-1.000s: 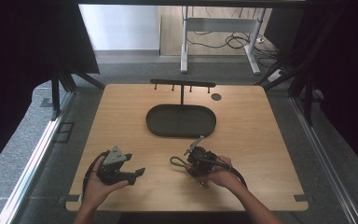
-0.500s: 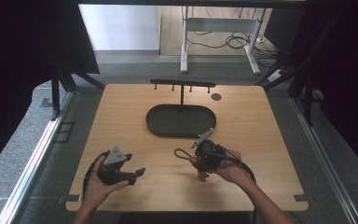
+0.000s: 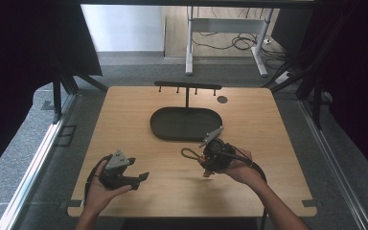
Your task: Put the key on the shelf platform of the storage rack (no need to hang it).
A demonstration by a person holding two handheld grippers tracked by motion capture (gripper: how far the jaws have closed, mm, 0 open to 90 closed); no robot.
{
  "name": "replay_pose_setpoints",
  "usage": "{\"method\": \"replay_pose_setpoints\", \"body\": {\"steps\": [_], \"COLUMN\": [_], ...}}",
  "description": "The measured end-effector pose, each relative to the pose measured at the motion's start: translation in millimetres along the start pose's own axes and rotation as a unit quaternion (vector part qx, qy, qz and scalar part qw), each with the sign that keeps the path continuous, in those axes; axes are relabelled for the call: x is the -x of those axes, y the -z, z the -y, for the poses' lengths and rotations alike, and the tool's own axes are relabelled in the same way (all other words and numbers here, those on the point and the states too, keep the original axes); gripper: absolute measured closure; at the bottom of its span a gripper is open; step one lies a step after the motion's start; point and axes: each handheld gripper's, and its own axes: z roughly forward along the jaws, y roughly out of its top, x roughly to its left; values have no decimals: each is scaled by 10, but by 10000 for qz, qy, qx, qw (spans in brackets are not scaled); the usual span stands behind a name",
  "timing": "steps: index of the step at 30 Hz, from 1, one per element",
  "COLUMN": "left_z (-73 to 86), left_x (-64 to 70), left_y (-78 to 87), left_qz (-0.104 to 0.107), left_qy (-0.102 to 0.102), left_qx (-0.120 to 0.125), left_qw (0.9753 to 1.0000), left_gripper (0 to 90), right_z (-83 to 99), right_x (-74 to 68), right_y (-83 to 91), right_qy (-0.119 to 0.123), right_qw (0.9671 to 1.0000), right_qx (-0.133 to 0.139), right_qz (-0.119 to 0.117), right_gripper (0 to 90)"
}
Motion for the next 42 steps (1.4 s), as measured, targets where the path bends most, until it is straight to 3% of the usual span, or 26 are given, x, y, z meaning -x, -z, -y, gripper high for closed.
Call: {"method": "replay_pose_setpoints", "body": {"steps": [14,42], "left_z": [1,4], "left_x": [10,-1], "left_y": [-18,-20], "left_qz": [13,24], "left_qy": [-11,-26], "left_qx": [-34,-55], "left_qw": [10000,10000], "left_gripper": [248,247], "right_z": [-83,-307], "right_x": [124,337], "right_y": [165,173], "right_qy": [22,37], "right_qw": [9999,9999], "right_qx": [86,12], "right_qz": [120,136], "right_gripper": [670,670]}}
